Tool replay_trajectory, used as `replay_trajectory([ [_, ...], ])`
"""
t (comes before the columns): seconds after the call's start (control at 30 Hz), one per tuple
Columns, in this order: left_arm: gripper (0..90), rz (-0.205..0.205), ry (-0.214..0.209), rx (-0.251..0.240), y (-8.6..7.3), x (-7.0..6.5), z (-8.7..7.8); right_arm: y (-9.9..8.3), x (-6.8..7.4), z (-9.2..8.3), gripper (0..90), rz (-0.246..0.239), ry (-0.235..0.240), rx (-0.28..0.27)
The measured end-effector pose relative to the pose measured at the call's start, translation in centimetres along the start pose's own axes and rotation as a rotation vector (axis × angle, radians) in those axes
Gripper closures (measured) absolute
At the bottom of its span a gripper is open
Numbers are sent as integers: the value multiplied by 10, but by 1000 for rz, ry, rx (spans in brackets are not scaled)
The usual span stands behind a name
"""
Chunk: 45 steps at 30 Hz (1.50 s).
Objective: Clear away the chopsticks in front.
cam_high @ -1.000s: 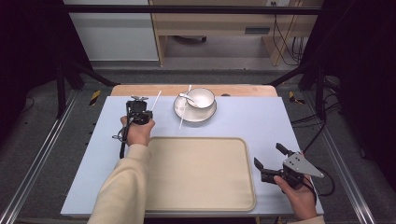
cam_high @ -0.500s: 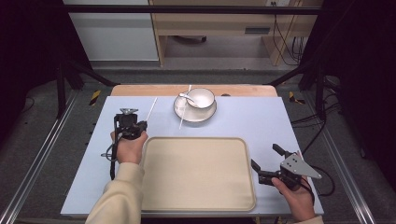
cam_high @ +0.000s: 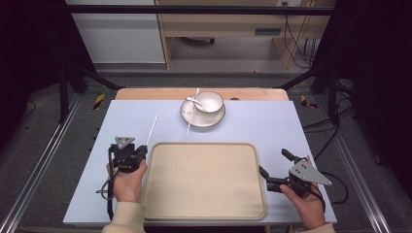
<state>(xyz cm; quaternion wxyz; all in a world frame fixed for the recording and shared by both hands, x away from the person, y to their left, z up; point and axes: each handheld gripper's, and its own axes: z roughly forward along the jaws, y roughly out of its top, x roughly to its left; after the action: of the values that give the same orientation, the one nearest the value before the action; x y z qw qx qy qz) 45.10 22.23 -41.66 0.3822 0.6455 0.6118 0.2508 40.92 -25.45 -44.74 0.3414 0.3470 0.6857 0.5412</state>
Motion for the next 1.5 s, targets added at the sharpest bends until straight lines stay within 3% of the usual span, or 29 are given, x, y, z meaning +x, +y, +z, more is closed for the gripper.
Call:
replay_trajectory([
  [0.37,849,-2,-17,11,-37,-12,-12,-1,-2,0,35,-1,-2,3],
  [0.63,849,-15,-3,14,-70,-22,-25,0,0,1,35,-6,4,6],
  [0.77,849,-22,6,5,-78,-23,-33,0,0,2,35,-6,5,9],
  [1.07,849,-41,19,11,-86,-20,-31,0,0,2,35,-10,6,10],
  [1.1,849,-58,8,12,-88,-19,-30,-1,0,2,35,-9,6,11],
  [1.3,848,-73,1,31,-93,-21,-23,-1,0,2,35,-6,8,12],
  [1.5,848,-68,18,34,-93,-23,-20,0,1,3,36,-12,18,13],
])
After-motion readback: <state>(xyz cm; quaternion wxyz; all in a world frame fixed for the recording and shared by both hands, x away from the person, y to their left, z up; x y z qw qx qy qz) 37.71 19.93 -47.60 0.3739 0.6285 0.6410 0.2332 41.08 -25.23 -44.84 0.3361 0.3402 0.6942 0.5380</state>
